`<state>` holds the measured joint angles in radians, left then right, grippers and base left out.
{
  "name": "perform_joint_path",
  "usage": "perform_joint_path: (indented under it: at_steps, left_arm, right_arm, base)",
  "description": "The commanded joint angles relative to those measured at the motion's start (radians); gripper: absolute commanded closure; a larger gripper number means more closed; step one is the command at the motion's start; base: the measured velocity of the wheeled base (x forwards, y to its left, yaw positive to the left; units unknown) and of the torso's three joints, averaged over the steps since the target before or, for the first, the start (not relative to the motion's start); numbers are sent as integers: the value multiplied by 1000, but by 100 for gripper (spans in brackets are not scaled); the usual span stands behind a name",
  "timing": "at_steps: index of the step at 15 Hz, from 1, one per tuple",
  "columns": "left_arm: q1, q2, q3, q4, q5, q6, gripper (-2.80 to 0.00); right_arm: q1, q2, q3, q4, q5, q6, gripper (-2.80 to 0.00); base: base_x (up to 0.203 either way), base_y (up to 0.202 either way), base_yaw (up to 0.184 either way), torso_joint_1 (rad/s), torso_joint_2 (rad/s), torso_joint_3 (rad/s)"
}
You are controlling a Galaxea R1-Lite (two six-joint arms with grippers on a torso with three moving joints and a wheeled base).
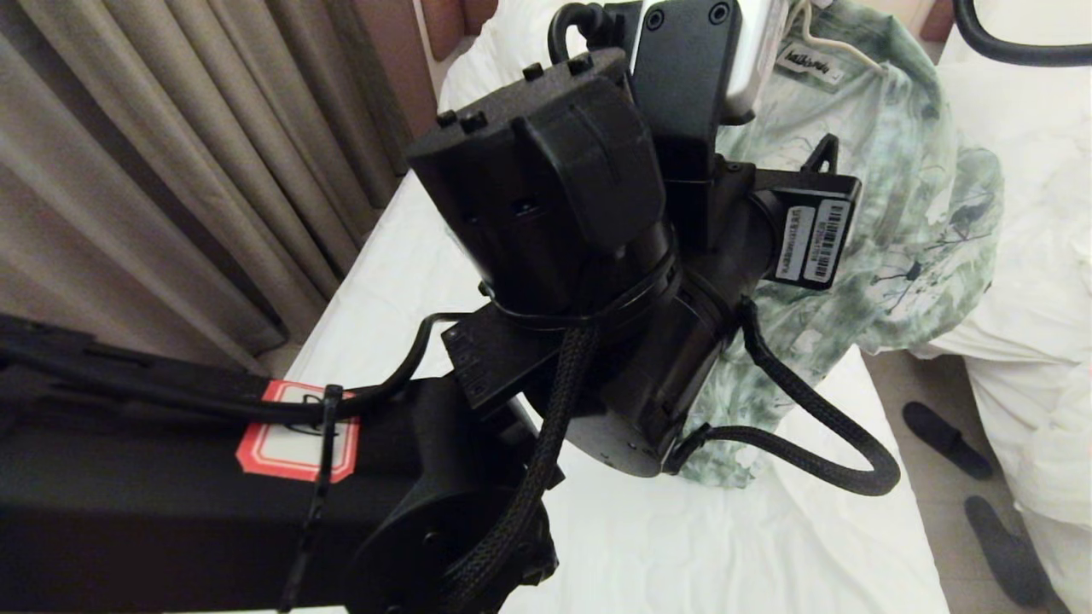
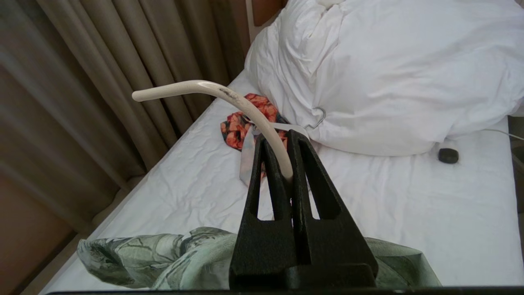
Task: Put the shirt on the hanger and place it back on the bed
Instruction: Take the clothes hanger out of the clothes
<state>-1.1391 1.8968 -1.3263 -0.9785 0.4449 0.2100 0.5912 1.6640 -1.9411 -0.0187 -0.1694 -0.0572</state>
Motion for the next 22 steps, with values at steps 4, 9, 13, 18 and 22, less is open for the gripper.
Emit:
perform_joint_path:
  at_steps: [4, 9, 13, 18, 22]
  left_arm:
    - [19, 12, -16, -10, -7, 49, 0]
    - [50, -22, -6, -61, -4, 129, 0]
    - [141, -127, 37, -56, -3, 134, 0]
    - [270, -207, 113, -57, -6, 142, 0]
    - [304, -227, 251, -89, -9, 128, 0]
  right_arm:
    - [12, -32, 26, 5, -4, -1, 0]
    - [11, -65, 58, 6, -5, -1, 0]
    - [12, -98, 95, 12, -7, -4, 0]
    - [19, -118, 122, 13, -7, -4, 0]
    - [19, -123, 122, 11, -6, -4, 0]
  base:
    - [0, 0, 0, 0, 0, 0]
    - [0, 0, 0, 0, 0, 0]
    - [0, 0, 0, 0, 0, 0]
    - [0, 0, 0, 0, 0, 0]
    - [0, 0, 0, 0, 0, 0]
